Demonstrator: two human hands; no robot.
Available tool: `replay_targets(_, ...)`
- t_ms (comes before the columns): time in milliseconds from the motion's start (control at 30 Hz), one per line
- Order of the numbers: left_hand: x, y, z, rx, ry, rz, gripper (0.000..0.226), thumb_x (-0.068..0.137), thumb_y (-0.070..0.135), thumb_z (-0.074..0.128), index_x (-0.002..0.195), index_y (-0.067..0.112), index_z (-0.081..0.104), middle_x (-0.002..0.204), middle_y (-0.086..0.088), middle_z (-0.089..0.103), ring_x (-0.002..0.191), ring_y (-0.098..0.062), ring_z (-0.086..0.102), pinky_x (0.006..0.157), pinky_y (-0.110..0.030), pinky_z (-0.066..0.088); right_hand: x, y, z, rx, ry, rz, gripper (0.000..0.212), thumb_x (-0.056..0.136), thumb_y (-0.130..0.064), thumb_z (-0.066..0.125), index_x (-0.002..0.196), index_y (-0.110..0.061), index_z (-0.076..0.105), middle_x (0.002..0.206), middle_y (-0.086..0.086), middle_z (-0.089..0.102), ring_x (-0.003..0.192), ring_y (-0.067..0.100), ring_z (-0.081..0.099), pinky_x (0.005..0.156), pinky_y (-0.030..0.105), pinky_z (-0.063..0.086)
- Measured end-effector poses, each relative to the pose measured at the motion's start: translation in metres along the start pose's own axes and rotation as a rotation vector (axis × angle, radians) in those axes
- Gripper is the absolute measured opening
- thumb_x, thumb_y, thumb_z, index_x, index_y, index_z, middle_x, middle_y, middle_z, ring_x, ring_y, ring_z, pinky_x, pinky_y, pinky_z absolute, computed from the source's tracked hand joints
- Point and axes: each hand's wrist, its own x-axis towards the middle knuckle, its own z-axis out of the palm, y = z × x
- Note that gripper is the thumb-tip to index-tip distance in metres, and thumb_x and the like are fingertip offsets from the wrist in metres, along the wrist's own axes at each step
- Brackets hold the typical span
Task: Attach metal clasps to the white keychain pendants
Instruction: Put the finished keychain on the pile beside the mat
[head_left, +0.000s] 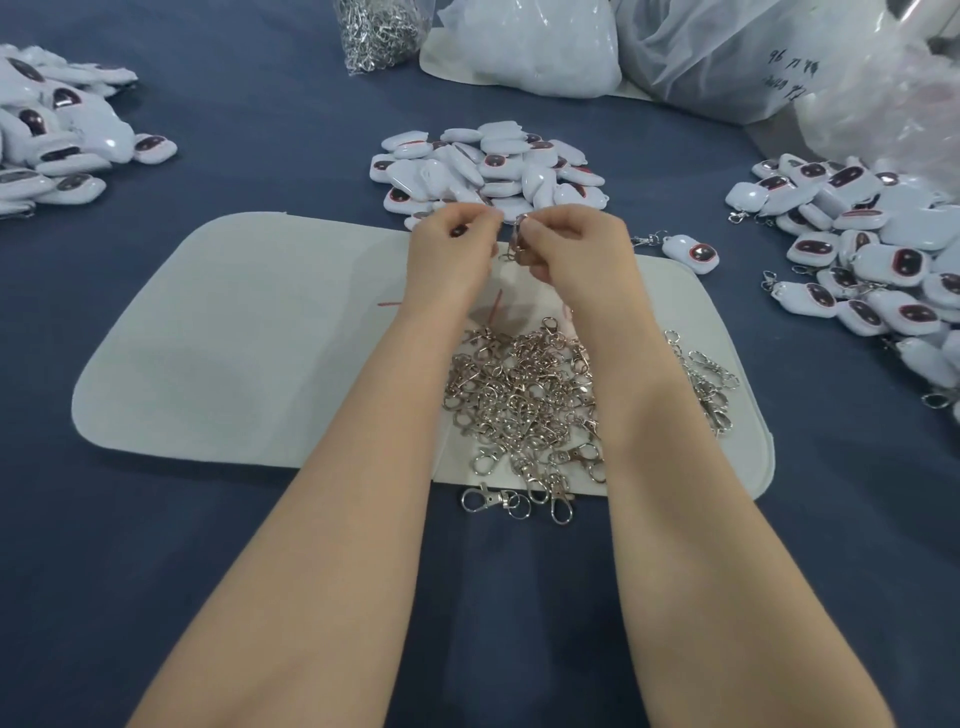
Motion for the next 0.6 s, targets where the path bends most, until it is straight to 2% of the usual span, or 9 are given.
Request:
replay_targets(100,-0.0031,-0.002,0.0023,0.163,-0.088,0.078,0.014,0.089,0.024,0.062,0.093,0.013,0.069,0.086,-0.001,0.065,0.084,-0.015,0.058,0.085,-0.034,0.05,0.0004,0.0013,0.0009,0.201,0.043,0.038,0.011,0.089,-0.003,0.058,0.082,-0.011,0.06,0.064,0.001,0.063,0.06,0.009,0.061,0.064,0.02,0.053)
replay_targets(167,-0.0056,-0.0019,0.0023,0.213,-0.127,0.117,0.011,0.09,0.025,0.061,0.091,0.016,0.067,0.093,-0.008,0.067,0.089,-0.022,0.061,0.087,-0.038,0.05,0.0009,0.0017,0.0012,0.28,0.049,0.048,0.011,0.089,0.0,0.057,0.087,-0.011,0.059,0.063,0.0,0.063,0.06,0.011,0.062,0.065,0.021,0.054)
replay_targets(233,-0.0061,-0.0014,0.0022,0.236,-0.144,0.137,0.006,0.092,0.021,0.06,0.092,0.017,0.065,0.096,-0.011,0.067,0.098,-0.03,0.062,0.092,-0.043,0.051,0.0009,0.0022,0.0015,0.289,0.045,0.039,0.013,0.089,0.0,0.056,0.091,-0.011,0.06,0.064,0.001,0.063,0.061,0.011,0.062,0.068,0.023,0.055)
replay_targets(333,-0.0046,-0.0025,0.0026,0.252,-0.128,0.152,0.013,0.092,0.017,0.06,0.098,0.009,0.067,0.101,-0.012,0.069,0.1,-0.029,0.064,0.094,-0.045,0.05,0.0007,0.0028,0.0017,0.239,0.072,0.02,0.014,0.09,0.0,0.055,0.086,-0.013,0.06,0.067,0.003,0.064,0.06,0.01,0.062,0.068,0.023,0.056)
replay_targets(433,-0.0048,-0.0048,0.0025,0.267,-0.101,0.15,0.009,0.089,0.021,0.064,0.09,0.012,0.067,0.097,-0.01,0.07,0.095,-0.027,0.067,0.089,-0.046,0.052,0.0017,0.0036,0.001,0.16,0.129,-0.016,0.012,0.09,-0.001,0.055,0.087,-0.011,0.06,0.07,0.003,0.064,0.062,0.011,0.062,0.071,0.025,0.057)
replay_targets(600,-0.0044,-0.0076,0.0027,0.331,-0.104,0.159,0.005,0.088,0.015,0.064,0.083,0.017,0.062,0.082,-0.007,0.065,0.09,-0.029,0.068,0.084,-0.047,0.054,0.0023,0.0041,-0.0004,0.231,0.161,-0.004,0.017,0.092,0.001,0.049,0.089,-0.014,0.058,0.069,0.004,0.064,0.059,0.009,0.062,0.065,0.02,0.054)
